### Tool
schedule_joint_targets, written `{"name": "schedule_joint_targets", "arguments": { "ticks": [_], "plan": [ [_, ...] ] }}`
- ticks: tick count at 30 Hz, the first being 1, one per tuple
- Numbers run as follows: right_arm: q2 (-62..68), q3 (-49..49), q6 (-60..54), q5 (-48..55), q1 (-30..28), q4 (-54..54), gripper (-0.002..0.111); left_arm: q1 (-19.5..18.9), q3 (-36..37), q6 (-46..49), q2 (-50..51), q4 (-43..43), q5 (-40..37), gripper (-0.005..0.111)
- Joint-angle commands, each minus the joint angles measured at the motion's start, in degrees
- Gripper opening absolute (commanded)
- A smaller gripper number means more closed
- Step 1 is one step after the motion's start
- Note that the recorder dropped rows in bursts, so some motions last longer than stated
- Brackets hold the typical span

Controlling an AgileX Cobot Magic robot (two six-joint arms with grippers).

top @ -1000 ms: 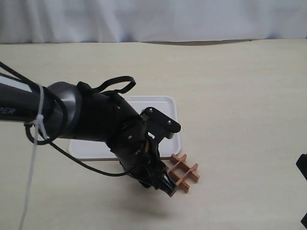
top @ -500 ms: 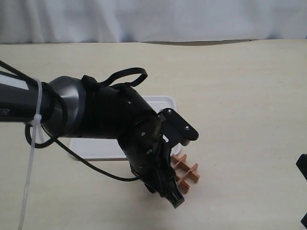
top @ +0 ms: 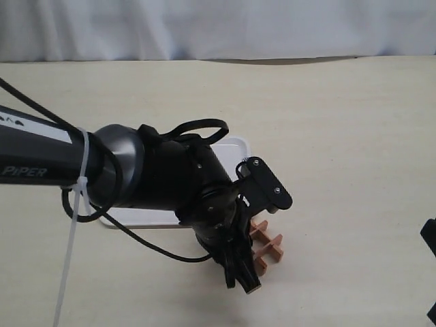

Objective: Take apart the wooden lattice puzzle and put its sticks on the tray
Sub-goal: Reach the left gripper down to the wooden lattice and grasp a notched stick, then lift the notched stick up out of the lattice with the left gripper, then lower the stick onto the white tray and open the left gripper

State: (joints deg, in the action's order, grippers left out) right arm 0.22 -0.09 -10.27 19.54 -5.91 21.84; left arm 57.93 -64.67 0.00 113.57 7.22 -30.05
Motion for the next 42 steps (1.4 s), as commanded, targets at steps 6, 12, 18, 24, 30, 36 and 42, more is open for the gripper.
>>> {"name": "schedule_joint_targets", "arguments": {
  "ticks": [6, 12, 18, 24, 30, 36, 42],
  "plan": [
    [-0.22, 0.09, -0.41, 0.04, 0.0, -0.11, 0.004, 0.1, -0.06, -1.1, 0.24, 1.79, 1.86, 0.0],
    [-0.22, 0.09, -0.41, 0.04, 0.0, -0.11, 0.004, 0.1, -0.06, 0.0, -1.17, -0.46, 1.76, 0.0],
    [-0.22, 0.09, -0.41, 0.04, 0.0, -0.11, 0.004, 0.1, -0.06, 0.0, -7.64, -0.65, 1.54, 0.0],
    [-0.22, 0.09, -0.41, 0.04, 0.0, -0.11, 0.004, -1.73, -0.06, 0.0, -14.08, -0.28, 1.74, 0.0],
    [-0.22, 0.09, -0.41, 0.04, 0.0, -0.11, 0.004, -11.88, 0.87, -4.04, -15.06, -0.66, 0.99, 0.0],
    [-0.22, 0.09, -0.41, 0.04, 0.0, -0.11, 0.004, -24.59, 6.83, -11.91, -15.06, -0.78, 3.18, 0.0],
    [-0.22, 0.09, -0.41, 0.04, 0.0, -0.11, 0.004, -28.67, 12.04, -13.33, -15.06, -0.43, 6.9, 0.0]
  ]
}}
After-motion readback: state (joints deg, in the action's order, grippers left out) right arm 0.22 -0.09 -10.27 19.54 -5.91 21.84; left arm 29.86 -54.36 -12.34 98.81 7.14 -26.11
